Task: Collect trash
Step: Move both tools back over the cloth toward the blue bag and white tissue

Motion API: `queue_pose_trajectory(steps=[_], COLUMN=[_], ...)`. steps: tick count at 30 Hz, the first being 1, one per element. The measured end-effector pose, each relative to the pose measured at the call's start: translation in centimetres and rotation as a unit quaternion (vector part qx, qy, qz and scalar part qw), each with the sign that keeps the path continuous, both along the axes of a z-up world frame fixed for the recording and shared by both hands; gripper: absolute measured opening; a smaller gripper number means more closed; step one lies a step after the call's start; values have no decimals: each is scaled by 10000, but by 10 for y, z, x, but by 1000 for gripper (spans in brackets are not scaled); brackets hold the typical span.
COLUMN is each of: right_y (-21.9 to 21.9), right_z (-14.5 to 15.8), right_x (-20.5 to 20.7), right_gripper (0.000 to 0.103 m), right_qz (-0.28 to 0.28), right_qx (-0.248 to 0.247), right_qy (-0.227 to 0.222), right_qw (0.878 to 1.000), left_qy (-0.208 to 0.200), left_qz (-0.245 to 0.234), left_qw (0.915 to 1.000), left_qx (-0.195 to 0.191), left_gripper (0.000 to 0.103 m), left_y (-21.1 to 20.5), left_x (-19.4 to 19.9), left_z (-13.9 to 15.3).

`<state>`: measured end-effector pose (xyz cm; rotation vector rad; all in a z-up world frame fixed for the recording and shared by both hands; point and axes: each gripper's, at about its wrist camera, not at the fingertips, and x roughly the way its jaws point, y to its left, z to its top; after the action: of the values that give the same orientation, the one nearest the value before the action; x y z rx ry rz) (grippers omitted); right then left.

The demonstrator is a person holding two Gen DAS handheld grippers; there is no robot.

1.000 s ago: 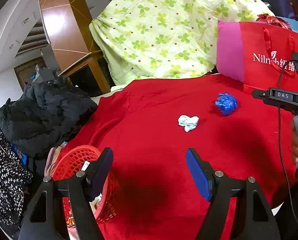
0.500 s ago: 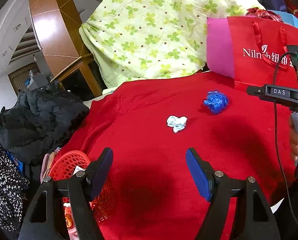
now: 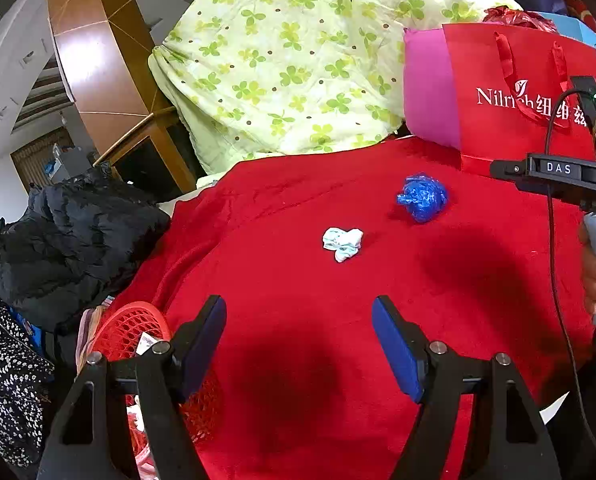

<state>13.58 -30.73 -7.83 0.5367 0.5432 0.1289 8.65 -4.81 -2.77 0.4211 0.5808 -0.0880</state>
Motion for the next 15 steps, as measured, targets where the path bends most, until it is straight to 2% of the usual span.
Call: queue_pose_trajectory(steps=[15], right_y=[-2], right_z=[-1], right_x=[-1], right_gripper=[63], right_qz=[-4], right_qx=[23], right_qy=[-1], right_qw=[10000], left_qy=[102], left_qz=[-41], left_qw=[9999], left_qx=[20], left_gripper=[76], left_y=[-4], left_x=[3], left_z=[-9])
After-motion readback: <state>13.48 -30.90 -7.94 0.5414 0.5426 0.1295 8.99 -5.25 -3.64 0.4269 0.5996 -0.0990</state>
